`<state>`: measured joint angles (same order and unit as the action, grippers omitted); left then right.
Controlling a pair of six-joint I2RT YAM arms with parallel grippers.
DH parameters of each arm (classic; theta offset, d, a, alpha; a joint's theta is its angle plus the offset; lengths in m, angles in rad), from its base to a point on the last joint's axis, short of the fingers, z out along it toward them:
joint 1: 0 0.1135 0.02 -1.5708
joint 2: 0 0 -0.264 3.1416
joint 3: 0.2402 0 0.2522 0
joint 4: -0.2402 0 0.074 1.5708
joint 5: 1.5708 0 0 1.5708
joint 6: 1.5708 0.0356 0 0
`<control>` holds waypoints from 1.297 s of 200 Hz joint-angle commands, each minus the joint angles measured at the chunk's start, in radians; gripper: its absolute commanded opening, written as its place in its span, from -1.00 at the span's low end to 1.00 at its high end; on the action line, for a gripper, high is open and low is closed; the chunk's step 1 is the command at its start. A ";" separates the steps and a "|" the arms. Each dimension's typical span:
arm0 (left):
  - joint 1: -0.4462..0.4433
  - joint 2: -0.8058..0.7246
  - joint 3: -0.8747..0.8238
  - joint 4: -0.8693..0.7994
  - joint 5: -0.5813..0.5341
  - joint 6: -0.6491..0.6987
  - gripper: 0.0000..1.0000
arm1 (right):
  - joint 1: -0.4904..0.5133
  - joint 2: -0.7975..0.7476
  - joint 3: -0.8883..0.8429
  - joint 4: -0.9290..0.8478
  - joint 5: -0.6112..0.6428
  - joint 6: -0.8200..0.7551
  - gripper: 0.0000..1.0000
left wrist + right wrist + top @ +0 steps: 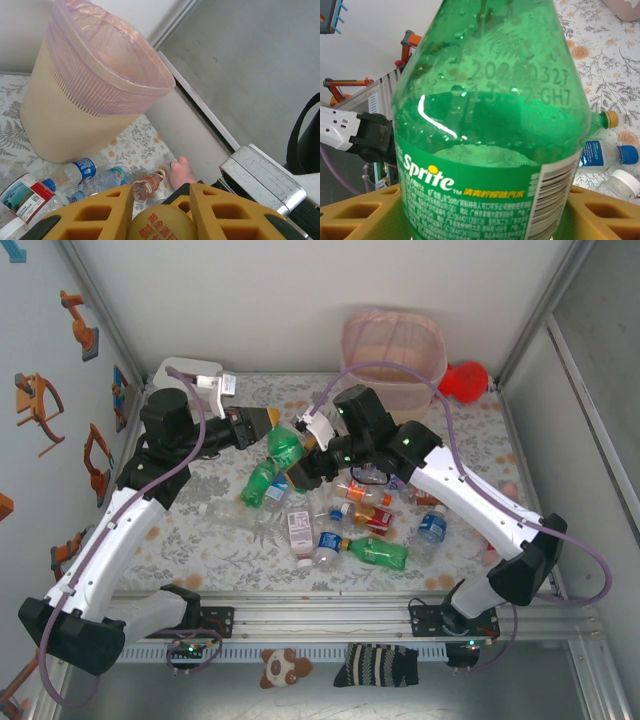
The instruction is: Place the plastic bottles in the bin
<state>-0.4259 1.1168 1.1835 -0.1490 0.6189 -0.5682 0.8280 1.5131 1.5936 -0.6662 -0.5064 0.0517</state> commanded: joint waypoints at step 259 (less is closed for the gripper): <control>0.092 -0.210 -0.088 -0.203 -0.300 -0.044 0.24 | -0.498 0.169 0.451 -0.104 0.023 0.176 0.11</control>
<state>-0.3431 0.9249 1.1049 -0.3363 0.3157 -0.5926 0.3897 1.6054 1.9488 -0.7357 -0.4595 0.1680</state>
